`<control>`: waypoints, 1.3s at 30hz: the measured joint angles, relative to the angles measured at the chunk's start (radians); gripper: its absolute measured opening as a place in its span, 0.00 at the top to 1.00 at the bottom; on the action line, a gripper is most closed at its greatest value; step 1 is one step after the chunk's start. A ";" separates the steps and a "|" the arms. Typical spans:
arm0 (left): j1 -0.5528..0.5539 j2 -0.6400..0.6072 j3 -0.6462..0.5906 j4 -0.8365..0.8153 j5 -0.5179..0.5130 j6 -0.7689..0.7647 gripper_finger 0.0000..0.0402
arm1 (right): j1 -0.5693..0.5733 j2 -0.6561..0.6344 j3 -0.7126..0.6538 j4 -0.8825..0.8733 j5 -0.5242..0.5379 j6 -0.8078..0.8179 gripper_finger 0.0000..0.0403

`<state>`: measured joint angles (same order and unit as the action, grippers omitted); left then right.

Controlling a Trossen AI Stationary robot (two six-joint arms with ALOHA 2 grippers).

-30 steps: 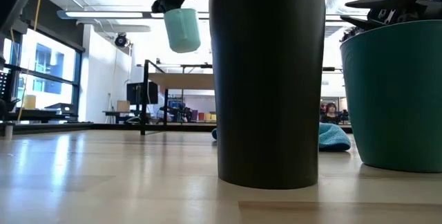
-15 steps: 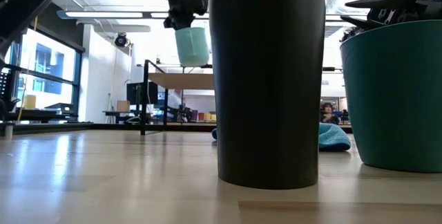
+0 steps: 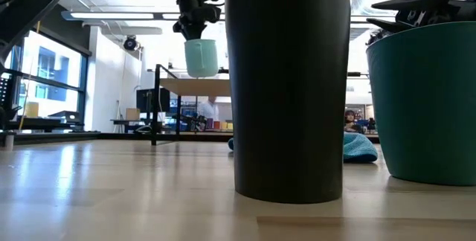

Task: Stack small to large cups/mugs on shelf
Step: Put the light blue mug on the shelf

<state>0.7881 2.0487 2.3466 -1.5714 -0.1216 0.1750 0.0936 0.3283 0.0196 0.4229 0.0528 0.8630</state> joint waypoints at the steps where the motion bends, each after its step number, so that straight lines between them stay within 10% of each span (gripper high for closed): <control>1: 0.005 0.000 0.000 0.000 -0.003 0.000 1.00 | 0.000 0.000 0.000 0.000 0.000 0.000 0.80; 39: 0.023 0.033 -0.019 0.000 0.036 0.039 1.00 | 0.000 0.000 0.000 -0.015 0.006 -0.008 0.80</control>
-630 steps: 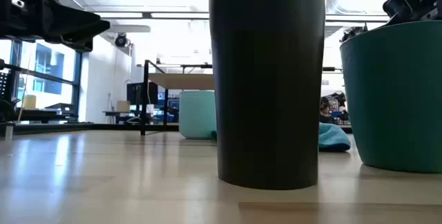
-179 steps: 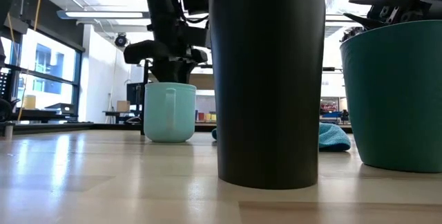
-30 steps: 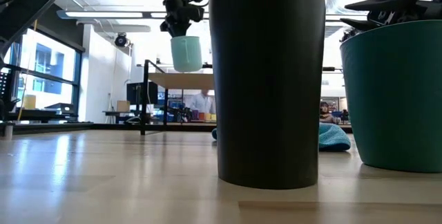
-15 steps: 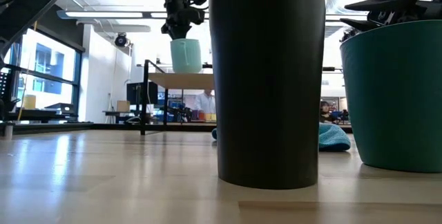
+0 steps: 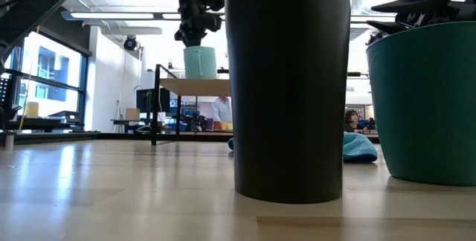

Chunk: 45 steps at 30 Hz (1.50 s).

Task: Stack small to large cups/mugs on shelf
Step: Put the light blue mug on the shelf

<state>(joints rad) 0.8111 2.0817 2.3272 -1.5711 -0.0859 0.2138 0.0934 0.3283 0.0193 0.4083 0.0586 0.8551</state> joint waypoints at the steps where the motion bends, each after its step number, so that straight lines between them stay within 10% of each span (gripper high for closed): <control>1: 0.000 0.002 0.000 0.000 0.001 0.002 1.00 | 0.000 0.000 0.000 -0.001 0.000 0.000 0.80; 45: -0.033 0.012 0.001 0.001 -0.044 0.097 0.86 | 0.000 0.000 0.000 -0.019 -0.002 -0.018 0.80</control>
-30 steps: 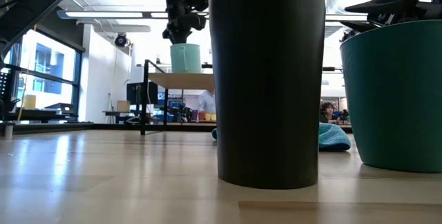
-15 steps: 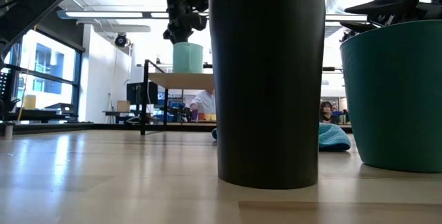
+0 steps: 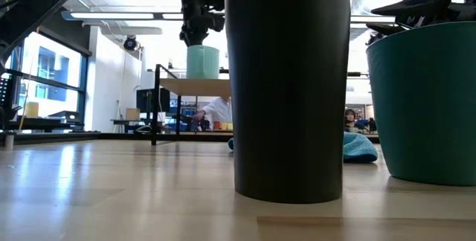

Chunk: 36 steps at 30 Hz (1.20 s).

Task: Stack small to large cups/mugs on shelf
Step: Put the light blue mug on the shelf

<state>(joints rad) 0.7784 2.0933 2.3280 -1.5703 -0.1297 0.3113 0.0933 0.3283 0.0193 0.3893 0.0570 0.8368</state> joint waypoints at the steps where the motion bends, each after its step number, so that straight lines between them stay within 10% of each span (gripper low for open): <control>1: 0.000 0.000 0.000 0.000 -0.002 0.005 0.86 | 0.000 0.000 0.000 0.000 0.000 0.000 0.80; 36: -0.007 0.000 0.000 0.052 -0.002 0.059 0.86 | 0.000 0.000 0.000 -0.005 0.000 0.018 0.80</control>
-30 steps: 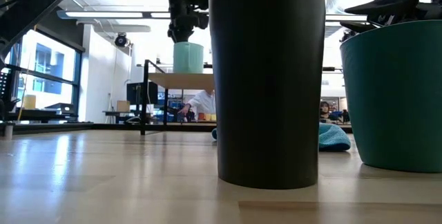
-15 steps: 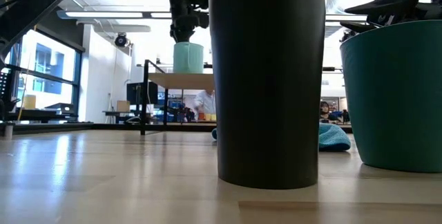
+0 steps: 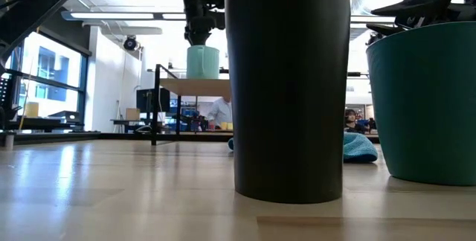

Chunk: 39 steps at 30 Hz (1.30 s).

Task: Stack small to large cups/mugs on shelf
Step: Put the light blue mug on the shelf

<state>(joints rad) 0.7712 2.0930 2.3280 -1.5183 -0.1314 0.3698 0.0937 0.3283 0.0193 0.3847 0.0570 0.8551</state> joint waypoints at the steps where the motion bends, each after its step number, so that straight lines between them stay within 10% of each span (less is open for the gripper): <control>1: 0.000 0.000 0.001 -0.004 0.007 -0.004 0.86 | 0.000 0.000 0.000 0.000 0.000 0.000 0.80; 39: -0.018 -0.016 0.028 0.001 0.014 -0.051 0.86 | 0.000 0.000 0.000 0.000 -0.015 0.027 0.80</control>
<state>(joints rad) 0.7532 2.0766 2.3558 -1.5177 -0.1175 0.3190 0.0937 0.3279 0.0193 0.3843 0.0416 0.8822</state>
